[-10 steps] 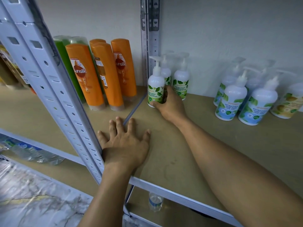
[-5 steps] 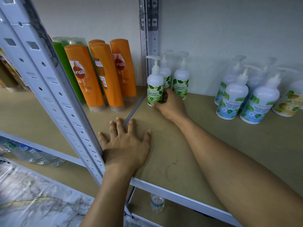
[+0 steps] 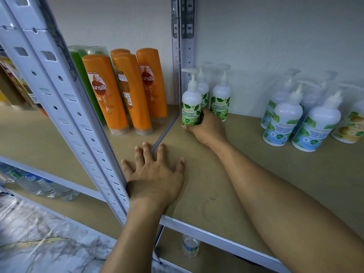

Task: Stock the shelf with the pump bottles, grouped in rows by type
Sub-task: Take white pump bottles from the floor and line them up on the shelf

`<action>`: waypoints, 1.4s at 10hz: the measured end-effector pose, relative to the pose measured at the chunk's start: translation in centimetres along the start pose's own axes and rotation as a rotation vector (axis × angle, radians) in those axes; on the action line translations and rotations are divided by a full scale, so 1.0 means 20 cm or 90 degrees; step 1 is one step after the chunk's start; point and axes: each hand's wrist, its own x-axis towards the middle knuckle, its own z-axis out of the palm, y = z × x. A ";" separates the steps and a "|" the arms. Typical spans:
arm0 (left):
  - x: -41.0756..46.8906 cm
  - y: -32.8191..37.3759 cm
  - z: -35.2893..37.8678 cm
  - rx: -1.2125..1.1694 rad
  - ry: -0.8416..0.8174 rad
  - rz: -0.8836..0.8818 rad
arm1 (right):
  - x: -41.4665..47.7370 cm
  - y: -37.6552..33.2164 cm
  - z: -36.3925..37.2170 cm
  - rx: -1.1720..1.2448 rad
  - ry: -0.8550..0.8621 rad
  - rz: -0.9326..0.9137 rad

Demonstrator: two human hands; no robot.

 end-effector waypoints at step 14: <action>-0.04 0.00 -0.01 -0.003 -0.011 0.054 | -0.73 0.00 -0.36 -0.366 -0.219 -0.102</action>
